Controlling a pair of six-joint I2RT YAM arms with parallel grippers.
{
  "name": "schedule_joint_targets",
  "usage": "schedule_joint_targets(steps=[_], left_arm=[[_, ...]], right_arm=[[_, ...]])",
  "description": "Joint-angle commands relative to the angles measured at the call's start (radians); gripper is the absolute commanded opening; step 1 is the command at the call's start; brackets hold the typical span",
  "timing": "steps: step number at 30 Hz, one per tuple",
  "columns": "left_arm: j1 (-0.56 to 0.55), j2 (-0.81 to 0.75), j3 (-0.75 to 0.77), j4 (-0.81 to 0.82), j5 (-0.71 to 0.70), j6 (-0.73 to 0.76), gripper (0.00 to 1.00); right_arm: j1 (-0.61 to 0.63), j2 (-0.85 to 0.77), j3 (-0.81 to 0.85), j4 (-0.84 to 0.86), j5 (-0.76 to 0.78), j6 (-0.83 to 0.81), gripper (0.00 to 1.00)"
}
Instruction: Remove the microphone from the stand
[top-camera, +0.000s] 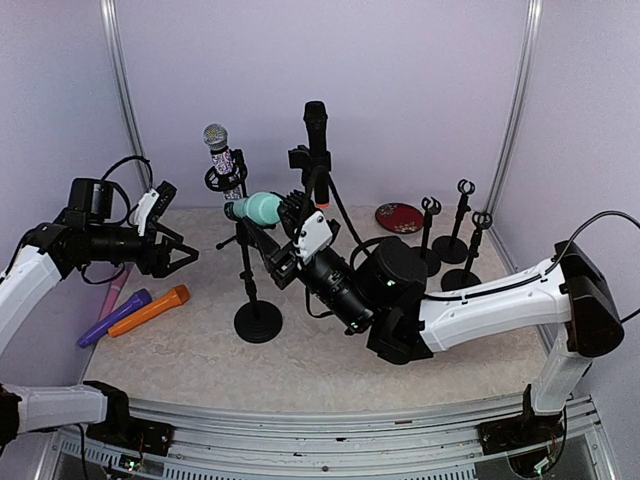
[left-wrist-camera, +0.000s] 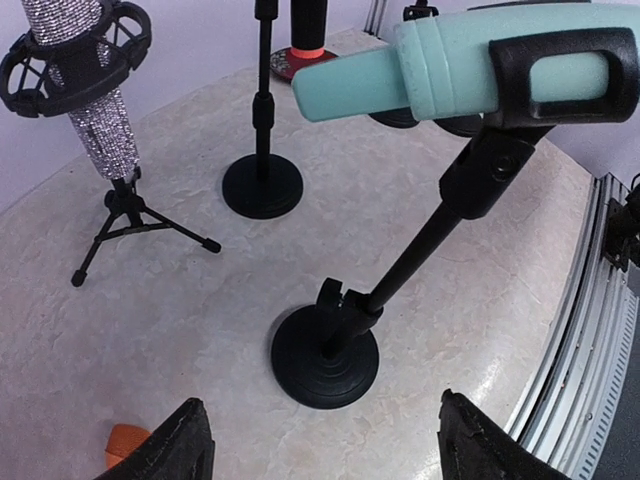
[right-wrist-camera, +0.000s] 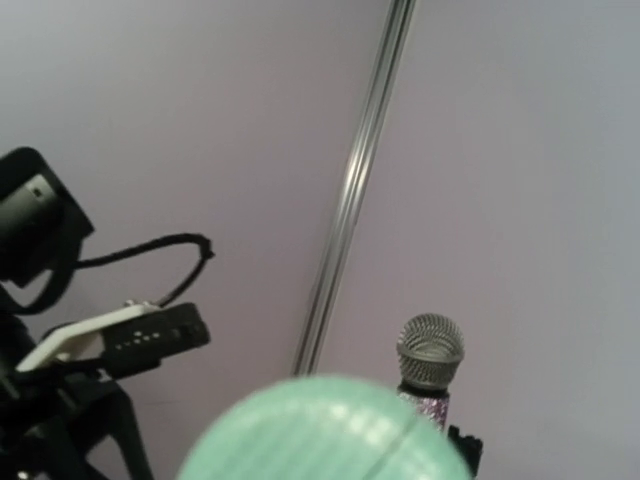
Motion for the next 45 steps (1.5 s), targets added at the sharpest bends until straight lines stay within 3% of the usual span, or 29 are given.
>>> schedule_joint_targets(steps=[1,3,7,18,21,31,38,43,45], left_arm=[[-0.033,0.001,0.045,0.03,0.066,-0.027,0.78],[-0.049,0.006,0.039,0.051,0.052,-0.055,0.84],[-0.078,0.018,0.014,0.099,0.048,-0.09,0.86],[-0.187,0.053,0.019,0.214,-0.006,-0.086,0.8],[-0.206,0.086,0.027,0.259,-0.044,-0.116,0.73],[-0.219,0.162,0.055,0.336,-0.026,-0.149,0.65],[-0.225,0.211,0.059,0.369,0.016,-0.148,0.52],[-0.226,0.248,0.061,0.385,0.021,-0.146,0.45],[-0.226,0.258,0.068,0.396,0.02,-0.148,0.38]], right_arm=[[0.037,-0.054,-0.017,-0.037,0.053,0.036,0.63],[0.038,-0.064,0.001,-0.098,0.07,0.065,0.69],[0.038,-0.074,0.052,-0.214,0.066,0.137,0.73],[0.038,-0.066,0.189,-0.432,0.096,0.241,0.79],[0.037,-0.055,0.226,-0.473,0.089,0.255,0.79],[0.038,-0.01,0.319,-0.562,0.084,0.269,0.57],[0.038,-0.011,0.315,-0.59,0.082,0.279,0.4],[0.039,-0.028,0.285,-0.589,0.084,0.291,0.37],[0.039,-0.035,0.272,-0.588,0.083,0.293,0.37]])
